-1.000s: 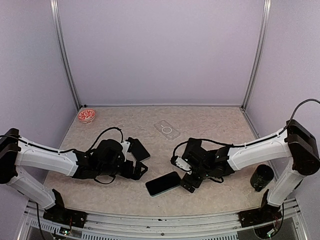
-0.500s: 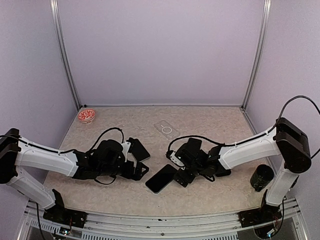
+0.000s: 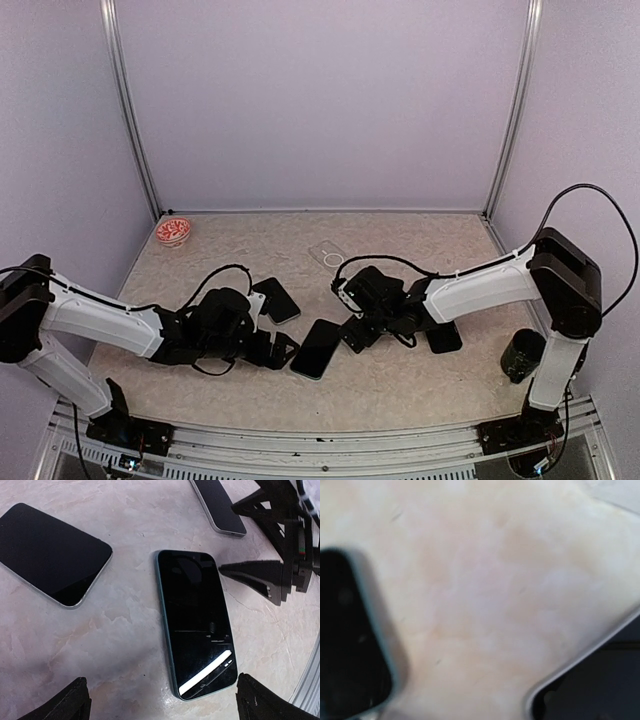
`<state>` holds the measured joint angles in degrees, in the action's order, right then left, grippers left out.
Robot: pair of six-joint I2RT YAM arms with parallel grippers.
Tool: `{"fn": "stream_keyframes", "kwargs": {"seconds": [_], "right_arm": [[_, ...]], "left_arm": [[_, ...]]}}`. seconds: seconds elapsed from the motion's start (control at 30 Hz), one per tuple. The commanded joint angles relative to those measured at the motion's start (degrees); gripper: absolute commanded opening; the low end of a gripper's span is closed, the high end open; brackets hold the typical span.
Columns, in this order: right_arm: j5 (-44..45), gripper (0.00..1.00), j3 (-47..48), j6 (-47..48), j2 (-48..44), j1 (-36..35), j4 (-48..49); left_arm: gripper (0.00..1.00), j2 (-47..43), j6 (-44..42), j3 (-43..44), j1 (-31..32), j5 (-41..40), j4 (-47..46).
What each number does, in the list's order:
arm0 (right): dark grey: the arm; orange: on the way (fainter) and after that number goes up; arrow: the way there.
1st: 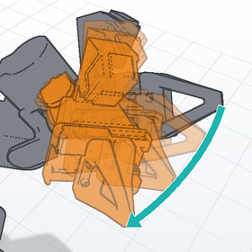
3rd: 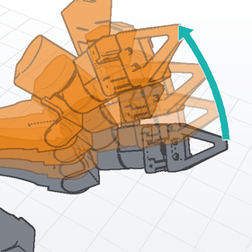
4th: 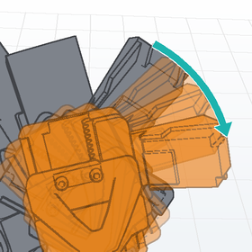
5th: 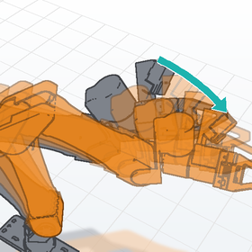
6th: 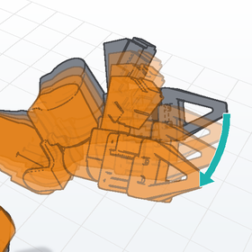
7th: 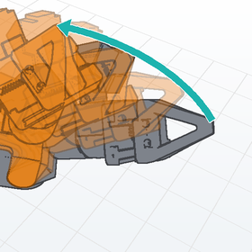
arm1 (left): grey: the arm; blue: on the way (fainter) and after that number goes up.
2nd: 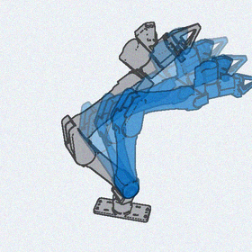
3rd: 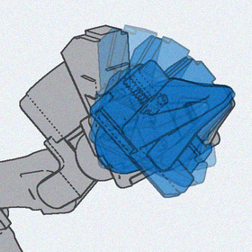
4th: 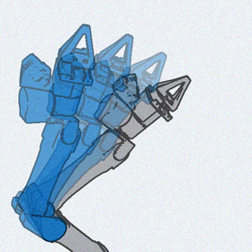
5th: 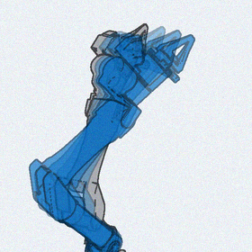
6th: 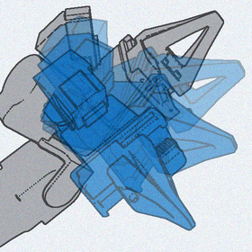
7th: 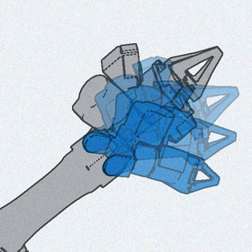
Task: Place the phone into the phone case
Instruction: Rotate the phone at the center of the board.
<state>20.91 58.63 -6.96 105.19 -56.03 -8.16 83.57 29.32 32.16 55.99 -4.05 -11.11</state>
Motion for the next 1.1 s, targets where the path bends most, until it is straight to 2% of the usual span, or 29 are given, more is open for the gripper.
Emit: {"fn": "stream_keyframes", "kwargs": {"seconds": [0.0, 0.47, 1.07], "right_arm": [[0.25, 1.0, 2.25, -3.27, -2.49, 1.45, -2.73], [-1.74, 1.0, -1.51, -10.62, -23.03, 4.61, -10.04], [-1.73, 1.0, -1.01, -13.45, -26.0, 4.69, -15.22]], "left_arm": [[0.99, 0.85, -0.2, -0.26, 0.97, 1.78, -2.2], [0.99, 7.92, -3.08, 2.05, 3.12, 7.68, -3.65], [0.99, 13.32, -3.88, 10.07, 9.67, 14.49, -2.56]]}}
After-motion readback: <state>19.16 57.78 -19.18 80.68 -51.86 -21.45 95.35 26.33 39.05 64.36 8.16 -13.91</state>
